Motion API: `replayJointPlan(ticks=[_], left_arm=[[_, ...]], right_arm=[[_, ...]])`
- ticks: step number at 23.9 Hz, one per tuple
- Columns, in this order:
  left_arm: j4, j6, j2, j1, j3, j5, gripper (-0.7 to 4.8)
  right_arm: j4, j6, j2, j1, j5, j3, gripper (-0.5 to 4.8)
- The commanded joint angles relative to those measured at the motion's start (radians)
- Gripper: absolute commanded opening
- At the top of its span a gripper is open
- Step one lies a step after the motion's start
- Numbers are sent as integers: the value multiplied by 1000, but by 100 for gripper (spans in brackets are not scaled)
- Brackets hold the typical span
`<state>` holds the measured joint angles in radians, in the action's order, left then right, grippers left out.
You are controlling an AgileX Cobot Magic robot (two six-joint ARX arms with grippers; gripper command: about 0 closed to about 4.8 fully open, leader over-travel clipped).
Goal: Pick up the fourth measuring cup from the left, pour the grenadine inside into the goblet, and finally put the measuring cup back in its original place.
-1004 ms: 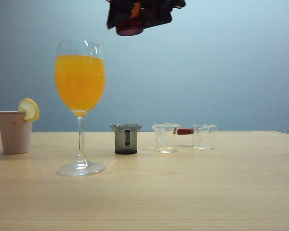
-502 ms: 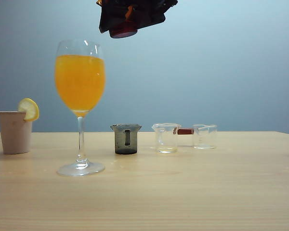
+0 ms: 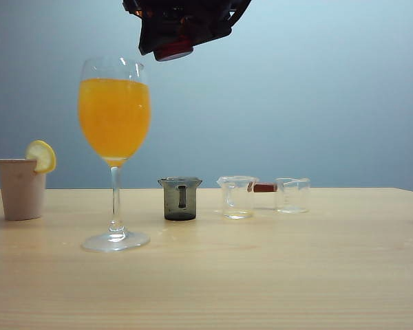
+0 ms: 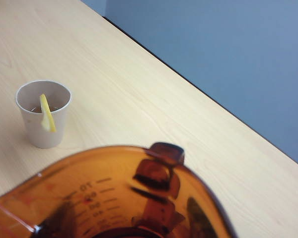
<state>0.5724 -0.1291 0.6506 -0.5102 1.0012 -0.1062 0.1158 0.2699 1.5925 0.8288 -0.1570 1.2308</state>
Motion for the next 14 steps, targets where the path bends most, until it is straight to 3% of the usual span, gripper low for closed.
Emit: replayJointPlan(ticks=[1, 14], left_arm=[[-3, -3, -2, 0, 7, -15, -5], [-3, -2, -3, 0, 7, -14, -5]], right_arm=[[31, 36, -9, 1, 0, 9, 80], [33, 105, -9, 2, 1, 9, 81]])
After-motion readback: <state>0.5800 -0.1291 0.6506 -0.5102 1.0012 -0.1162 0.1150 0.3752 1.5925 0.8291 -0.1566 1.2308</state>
